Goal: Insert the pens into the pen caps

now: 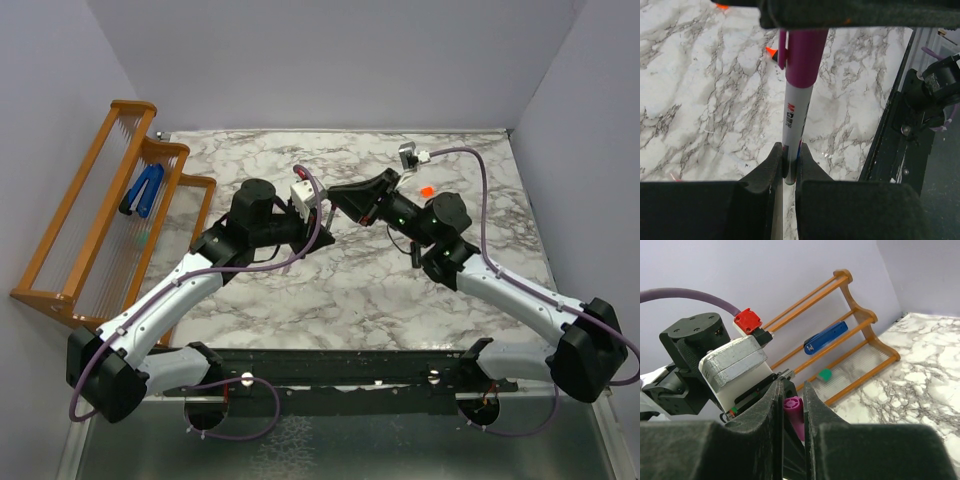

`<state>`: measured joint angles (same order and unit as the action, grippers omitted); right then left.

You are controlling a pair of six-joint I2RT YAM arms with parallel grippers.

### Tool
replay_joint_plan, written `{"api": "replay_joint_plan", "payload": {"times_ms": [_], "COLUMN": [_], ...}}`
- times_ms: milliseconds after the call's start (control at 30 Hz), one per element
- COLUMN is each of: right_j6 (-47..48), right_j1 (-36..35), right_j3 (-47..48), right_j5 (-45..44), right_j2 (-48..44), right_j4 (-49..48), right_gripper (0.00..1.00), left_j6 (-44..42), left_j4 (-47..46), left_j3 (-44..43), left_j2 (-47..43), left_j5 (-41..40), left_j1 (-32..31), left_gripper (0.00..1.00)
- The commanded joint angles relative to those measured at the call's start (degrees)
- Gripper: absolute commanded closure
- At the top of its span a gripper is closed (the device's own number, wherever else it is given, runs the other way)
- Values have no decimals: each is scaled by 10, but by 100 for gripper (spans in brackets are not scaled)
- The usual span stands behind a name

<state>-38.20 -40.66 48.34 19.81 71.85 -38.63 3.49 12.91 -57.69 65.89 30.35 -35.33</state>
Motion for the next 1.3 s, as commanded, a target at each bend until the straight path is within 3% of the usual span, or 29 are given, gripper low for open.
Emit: {"api": "replay_joint_plan", "payload": {"times_ms": [0,300,1267], "right_j6": [0,62,31], "right_j1": [-74,-74,-108], "right_j3": [-68,-67,-103], "right_j5": [151,76,74], "right_j2": [22,-3,32], "right_j4": [289,383,345], "right_gripper": [100,100,99], "left_j6": [8,10,16], "left_j4": [-582,-581,-681], "left_j3": [-58,-52,-45], "left_j2": [-35,-51,-67], "left_j5": [-90,-91,-140], "left_j1": [19,21,23], "left_gripper": [100,100,100]}}
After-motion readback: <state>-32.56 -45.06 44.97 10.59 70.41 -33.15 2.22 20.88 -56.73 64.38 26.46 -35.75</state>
